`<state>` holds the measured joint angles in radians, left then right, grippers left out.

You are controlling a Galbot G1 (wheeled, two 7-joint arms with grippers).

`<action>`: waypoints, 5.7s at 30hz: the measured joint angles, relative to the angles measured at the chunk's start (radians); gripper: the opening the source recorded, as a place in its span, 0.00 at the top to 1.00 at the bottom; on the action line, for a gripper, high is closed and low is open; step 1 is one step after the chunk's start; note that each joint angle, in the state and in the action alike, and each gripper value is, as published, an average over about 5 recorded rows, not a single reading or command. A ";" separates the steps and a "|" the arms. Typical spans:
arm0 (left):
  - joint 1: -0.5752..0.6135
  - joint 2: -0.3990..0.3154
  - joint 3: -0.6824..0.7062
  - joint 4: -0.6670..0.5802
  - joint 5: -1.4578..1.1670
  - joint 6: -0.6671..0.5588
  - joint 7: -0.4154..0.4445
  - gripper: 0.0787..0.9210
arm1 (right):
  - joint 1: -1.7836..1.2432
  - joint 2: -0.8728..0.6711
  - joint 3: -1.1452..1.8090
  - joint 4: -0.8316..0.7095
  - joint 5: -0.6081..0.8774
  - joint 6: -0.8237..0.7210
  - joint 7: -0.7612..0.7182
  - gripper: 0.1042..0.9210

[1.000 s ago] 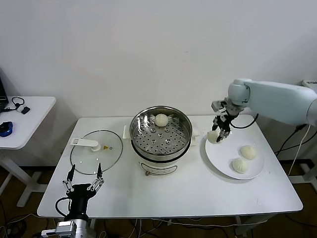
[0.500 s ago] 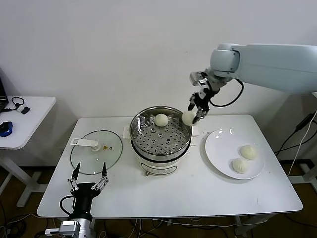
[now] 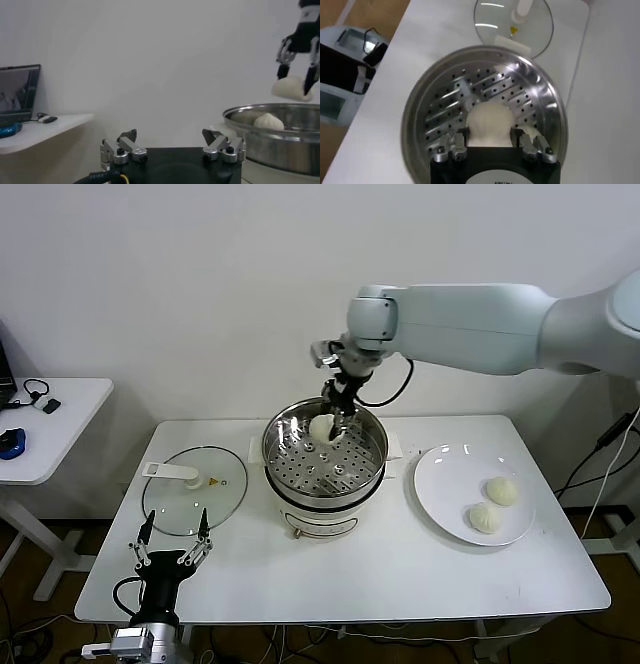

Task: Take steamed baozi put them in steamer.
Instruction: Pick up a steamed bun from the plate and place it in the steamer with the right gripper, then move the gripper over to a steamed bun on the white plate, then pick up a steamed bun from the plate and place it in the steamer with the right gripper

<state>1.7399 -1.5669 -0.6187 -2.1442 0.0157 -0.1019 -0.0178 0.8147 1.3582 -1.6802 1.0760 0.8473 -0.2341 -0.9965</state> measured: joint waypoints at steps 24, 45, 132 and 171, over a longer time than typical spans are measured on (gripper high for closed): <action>-0.022 0.008 -0.030 0.021 -0.026 -0.001 0.003 0.12 | -0.214 0.152 0.078 -0.235 -0.093 -0.002 -0.011 0.42; -0.005 0.004 -0.030 -0.006 -0.022 0.003 0.005 0.12 | -0.075 0.040 0.009 -0.120 -0.033 0.011 -0.041 0.12; 0.048 -0.042 -0.047 0.012 0.057 -0.030 -0.006 0.12 | -0.579 -0.649 0.357 -0.124 -0.647 0.297 -0.101 0.34; 0.048 -0.041 -0.033 -0.013 0.041 -0.027 -0.007 0.12 | 0.111 -0.414 0.004 0.284 -0.432 0.533 -0.008 0.39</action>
<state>1.7881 -1.6076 -0.6518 -2.1570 0.0571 -0.1292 -0.0244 0.9257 0.9442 -1.6761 1.3602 0.4151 0.2990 -1.0045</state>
